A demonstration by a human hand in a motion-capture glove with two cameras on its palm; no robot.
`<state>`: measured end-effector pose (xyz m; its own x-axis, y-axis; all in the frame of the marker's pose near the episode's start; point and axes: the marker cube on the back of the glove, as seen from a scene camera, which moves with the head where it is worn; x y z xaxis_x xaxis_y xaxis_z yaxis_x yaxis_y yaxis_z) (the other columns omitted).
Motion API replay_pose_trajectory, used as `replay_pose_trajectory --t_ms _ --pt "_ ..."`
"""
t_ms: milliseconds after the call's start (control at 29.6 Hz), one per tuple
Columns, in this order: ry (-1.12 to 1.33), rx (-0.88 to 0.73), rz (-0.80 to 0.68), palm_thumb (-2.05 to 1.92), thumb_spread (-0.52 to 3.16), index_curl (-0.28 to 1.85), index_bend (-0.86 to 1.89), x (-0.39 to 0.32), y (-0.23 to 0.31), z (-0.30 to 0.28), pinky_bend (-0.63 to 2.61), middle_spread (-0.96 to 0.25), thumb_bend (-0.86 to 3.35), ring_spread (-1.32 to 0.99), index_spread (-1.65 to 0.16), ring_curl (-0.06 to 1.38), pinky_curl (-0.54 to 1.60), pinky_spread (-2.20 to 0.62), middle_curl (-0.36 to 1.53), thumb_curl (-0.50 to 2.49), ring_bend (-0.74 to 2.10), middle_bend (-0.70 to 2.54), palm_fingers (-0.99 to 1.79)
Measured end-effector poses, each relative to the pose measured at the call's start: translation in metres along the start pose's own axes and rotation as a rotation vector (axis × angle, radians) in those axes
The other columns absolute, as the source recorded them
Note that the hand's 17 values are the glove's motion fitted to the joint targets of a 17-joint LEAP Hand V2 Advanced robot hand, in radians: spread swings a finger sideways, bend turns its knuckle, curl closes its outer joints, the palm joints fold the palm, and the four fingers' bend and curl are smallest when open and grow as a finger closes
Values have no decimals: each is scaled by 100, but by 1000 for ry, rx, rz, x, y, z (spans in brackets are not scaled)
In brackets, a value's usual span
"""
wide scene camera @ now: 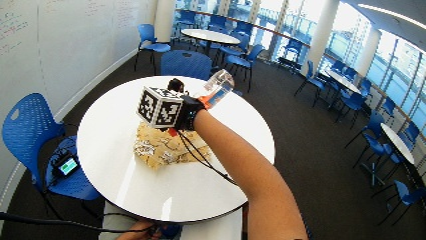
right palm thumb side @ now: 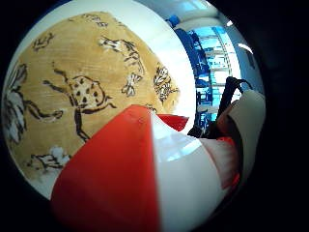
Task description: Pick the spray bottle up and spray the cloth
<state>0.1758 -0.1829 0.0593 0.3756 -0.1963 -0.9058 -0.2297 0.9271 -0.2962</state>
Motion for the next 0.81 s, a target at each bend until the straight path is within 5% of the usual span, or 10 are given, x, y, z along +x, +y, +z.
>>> replay_pose_trajectory --t_ms 811 --pt "-56 -15 3 85 31 52 40 -8 3 3 43 -17 -4 -20 -27 44 41 -29 49 79 59 61 141"
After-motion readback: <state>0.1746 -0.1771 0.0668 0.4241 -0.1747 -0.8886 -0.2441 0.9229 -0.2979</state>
